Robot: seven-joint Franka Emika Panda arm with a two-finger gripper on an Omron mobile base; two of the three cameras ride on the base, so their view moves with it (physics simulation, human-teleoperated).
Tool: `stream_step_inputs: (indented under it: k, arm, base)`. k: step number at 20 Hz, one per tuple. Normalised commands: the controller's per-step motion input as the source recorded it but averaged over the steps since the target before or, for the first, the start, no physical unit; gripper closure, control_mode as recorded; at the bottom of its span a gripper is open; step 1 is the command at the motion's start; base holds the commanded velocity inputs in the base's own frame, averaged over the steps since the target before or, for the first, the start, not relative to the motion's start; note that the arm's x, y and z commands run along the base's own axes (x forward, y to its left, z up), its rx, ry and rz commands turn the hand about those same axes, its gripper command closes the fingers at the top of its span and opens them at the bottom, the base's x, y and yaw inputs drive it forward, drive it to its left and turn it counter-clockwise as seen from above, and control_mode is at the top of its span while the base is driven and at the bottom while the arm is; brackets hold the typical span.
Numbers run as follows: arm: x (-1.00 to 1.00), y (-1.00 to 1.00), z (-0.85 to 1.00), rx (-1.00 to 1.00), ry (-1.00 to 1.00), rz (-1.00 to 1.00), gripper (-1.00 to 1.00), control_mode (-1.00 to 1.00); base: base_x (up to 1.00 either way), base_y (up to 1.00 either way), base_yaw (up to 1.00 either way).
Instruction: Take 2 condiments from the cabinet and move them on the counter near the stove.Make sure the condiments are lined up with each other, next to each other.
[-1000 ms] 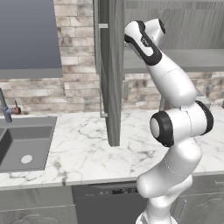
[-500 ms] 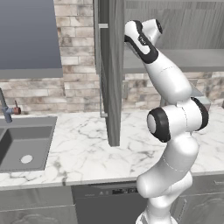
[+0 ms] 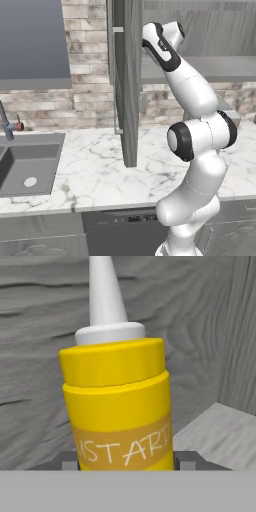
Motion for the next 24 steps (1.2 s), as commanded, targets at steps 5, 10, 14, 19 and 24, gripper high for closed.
stream_step_inputs:
  k: [5,10,14,19,24]
  arm:
    - [0.0,0.0,-0.06,0.0,0.0,0.0,1.0,-1.0]
    - [-0.03,0.0,-0.12,0.0,-0.02,0.0,1.0,-1.0]
    - [-0.18,-0.08,-0.18,0.0,-0.1,0.0,1.0,-1.0]
    - [-0.24,-0.32,-0.01,0.0,-0.07,0.0,1.0,-1.0]
    - [-0.45,-0.34,0.01,0.0,-0.05,0.0,1.0,-1.0]
  base:
    - [0.0,0.0,0.0]
    - [0.0,0.0,0.0]
    - [0.0,0.0,0.0]
    - [0.0,0.0,0.0]
    - [0.0,0.0,0.0]
